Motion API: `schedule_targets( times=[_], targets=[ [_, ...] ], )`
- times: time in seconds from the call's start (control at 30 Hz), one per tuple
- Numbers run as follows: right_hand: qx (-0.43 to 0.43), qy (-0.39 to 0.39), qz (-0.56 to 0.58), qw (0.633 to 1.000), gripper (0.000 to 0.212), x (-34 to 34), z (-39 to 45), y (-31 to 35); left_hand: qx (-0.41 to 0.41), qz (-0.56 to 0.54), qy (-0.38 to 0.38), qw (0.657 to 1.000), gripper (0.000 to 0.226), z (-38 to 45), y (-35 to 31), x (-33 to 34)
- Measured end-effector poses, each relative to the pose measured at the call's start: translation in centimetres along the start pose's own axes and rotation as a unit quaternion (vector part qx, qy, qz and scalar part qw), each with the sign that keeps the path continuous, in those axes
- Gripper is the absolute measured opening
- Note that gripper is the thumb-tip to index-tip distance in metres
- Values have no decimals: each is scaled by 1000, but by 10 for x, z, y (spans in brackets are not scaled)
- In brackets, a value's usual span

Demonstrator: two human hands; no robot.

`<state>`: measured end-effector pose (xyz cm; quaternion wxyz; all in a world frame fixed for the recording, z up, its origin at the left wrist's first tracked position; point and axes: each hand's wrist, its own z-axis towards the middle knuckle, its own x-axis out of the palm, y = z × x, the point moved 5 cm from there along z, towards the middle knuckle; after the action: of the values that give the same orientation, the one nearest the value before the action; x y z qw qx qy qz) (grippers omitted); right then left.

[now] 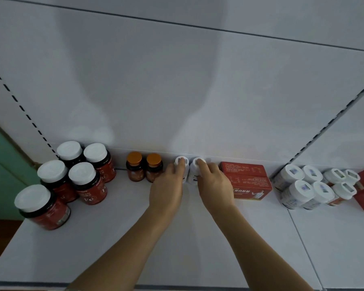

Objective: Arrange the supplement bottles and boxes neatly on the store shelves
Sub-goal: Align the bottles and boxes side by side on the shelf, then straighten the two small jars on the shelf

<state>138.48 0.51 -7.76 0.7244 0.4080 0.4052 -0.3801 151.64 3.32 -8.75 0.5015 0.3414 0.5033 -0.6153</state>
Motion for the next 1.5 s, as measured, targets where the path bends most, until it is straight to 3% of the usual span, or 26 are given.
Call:
schedule_targets(
  times=[0.33, 0.47, 0.53, 0.63, 0.73, 0.9, 1.07, 1.3, 1.5],
  targets=[
    [10, 24, 0, 1000, 52, 1, 0, -4, -23, -4, -12, 1000, 61, -4, -1, -4],
    [1, -13, 12, 1000, 61, -11, -4, -1, -28, 7, -21, 999, 62, -10, 0, -16],
    [-28, -70, 22, 997, 52, -22, -7, 7, -15, 0, -58, 998, 58, -15, 2, -31],
    [-94, -145, 52, 984, 36, -35, -10, 29, 22, -8, -182, 983, 46, -28, 13, -52],
    [-118, -141, 138, 973, 43, -31, -14, 57, -19, -79, -227, 971, 46, -39, 37, -65],
    [-40, -35, 265, 963, 69, -1, -21, 96, -130, -245, -125, 953, 79, -46, 74, -45],
    [9, 60, 295, 953, 89, 34, -16, 106, -194, -311, -34, 930, 90, -35, 100, -26],
    [82, 117, 304, 942, 95, 56, -10, 118, -139, -313, 11, 939, 95, -26, 117, -14],
    [99, 130, 280, 946, 101, 64, -10, 123, -75, -320, -1, 945, 86, -23, 118, -13]
  ],
)
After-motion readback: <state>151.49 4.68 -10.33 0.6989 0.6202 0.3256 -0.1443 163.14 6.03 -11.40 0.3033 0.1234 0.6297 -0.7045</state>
